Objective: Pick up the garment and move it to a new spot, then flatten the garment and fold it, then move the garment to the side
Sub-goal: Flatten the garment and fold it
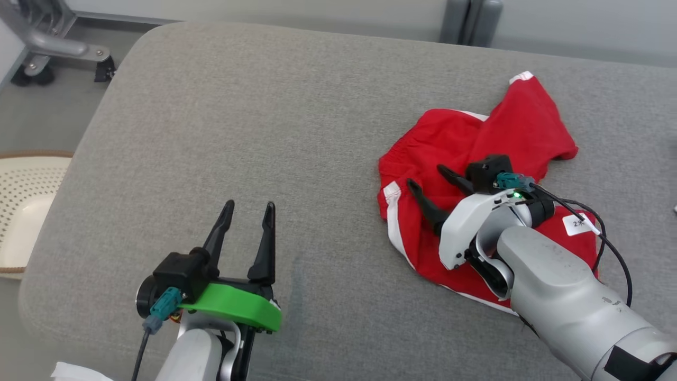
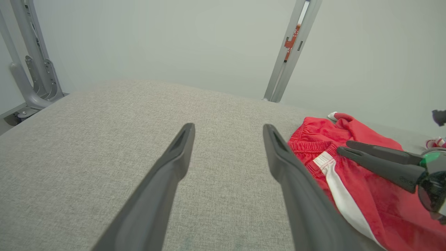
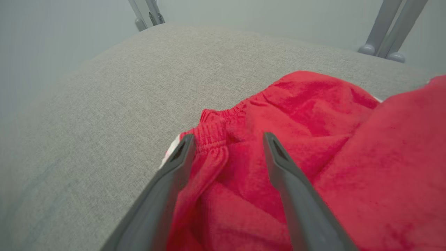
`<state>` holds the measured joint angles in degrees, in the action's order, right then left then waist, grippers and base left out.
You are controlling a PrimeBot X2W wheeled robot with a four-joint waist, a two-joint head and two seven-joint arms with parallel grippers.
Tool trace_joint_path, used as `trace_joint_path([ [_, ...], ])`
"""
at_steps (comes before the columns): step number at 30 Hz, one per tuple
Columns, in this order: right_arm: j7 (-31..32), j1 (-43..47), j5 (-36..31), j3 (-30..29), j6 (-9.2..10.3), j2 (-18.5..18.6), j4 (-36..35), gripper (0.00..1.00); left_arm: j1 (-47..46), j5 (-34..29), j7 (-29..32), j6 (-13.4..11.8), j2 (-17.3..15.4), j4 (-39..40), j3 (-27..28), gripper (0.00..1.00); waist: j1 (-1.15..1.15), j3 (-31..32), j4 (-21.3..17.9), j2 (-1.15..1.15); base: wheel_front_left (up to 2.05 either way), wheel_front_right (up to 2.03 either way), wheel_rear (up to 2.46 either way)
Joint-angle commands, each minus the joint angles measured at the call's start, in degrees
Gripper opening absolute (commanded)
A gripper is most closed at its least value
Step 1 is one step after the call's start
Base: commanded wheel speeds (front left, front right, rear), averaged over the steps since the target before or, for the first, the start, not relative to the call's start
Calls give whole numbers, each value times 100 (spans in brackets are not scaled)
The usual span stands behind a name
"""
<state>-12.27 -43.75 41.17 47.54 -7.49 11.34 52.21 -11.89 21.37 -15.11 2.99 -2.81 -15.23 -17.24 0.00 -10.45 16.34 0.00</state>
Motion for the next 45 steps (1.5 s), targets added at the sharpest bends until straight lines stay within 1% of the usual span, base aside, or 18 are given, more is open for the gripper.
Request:
trace_joint_path([
  [1,-102,-12,-34,-5,1,7,-35,100,-113,-51,-2,38,-17,-19,72,100,0,83,-348,0,0,0,0],
  [5,-262,182,-193,-169,2,138,-210,100,-162,-257,-2,133,-17,-82,263,100,0,117,-746,0,0,0,0],
  [7,-291,325,-310,-382,1,209,-360,100,-187,-350,-2,198,-23,-149,368,100,0,124,-930,0,0,0,0],
  [9,-291,511,-563,-763,1,305,-744,100,-216,-441,-2,259,-52,-223,498,100,0,111,-1113,0,0,0,0],
  [11,-293,956,-867,-1325,2,400,-1154,100,-226,-514,-2,305,-82,-288,615,100,0,104,-1273,0,0,0,0],
  [13,-291,1516,-1191,-1956,2,365,-1635,100,-225,-569,-2,344,-95,-317,743,100,0,104,-1404,0,0,0,0],
  [16,-292,2423,-1764,-2815,0,165,-2466,100,-168,-600,-2,388,-97,-342,905,100,0,109,-1540,0,0,0,0],
  [18,-292,3016,-2019,-3225,1,-25,-2886,100,-99,-613,-2,406,-89,-354,962,100,0,114,-1599,0,0,0,0],
  [20,-293,3457,-2252,-3493,1,-188,-3193,100,-50,-594,-3,426,-77,-369,993,100,0,113,-1641,0,0,0,0],
  [22,-293,3701,-2435,-3630,1,-327,-3398,100,-36,-604,-2,444,-83,-441,956,100,0,113,-1675,0,0,0,0],
  [25,-292,3834,-2635,-3738,1,-457,-3553,100,-62,-502,-3,448,-160,-708,829,100,0,111,-1730,0,0,0,0],
  [27,-293,3796,-2723,-3776,1,-508,-3615,100,-167,-362,-2,450,-259,-885,528,100,0,104,-1773,0,0,0,0],
  [30,-294,3728,-2820,-3838,1,-556,-3669,100,-366,-179,-3,448,-543,-1134,24,100,0,74,-1812,0,0,0,0],
  [32,-294,3720,-2870,-3866,1,-576,-3672,100,-484,-61,-2,449,-664,-1285,-279,100,0,43,-1832,0,0,0,0],
  [34,-293,3706,-2912,-3900,1,-580,-3673,100,-632,54,-3,449,-773,-1439,-492,100,0,7,-1849,0,0,0,0],
  [37,-294,3697,-2919,-3882,1,-596,-3682,100,-872,155,-3,449,-876,-1653,-684,100,0,-53,-1879,0,0,0,0],
  [39,-294,3688,-2886,-3837,1,-591,-3694,100,-1007,59,-3,450,-954,-1803,-813,100,0,-88,-1906,0,0,0,0],
  [45,-293,3639,-2846,-3794,1,-552,-3682,100,-1301,-39,-3,449,-940,-2284,-899,100,0,-146,-2001,0,0,0,0],
])
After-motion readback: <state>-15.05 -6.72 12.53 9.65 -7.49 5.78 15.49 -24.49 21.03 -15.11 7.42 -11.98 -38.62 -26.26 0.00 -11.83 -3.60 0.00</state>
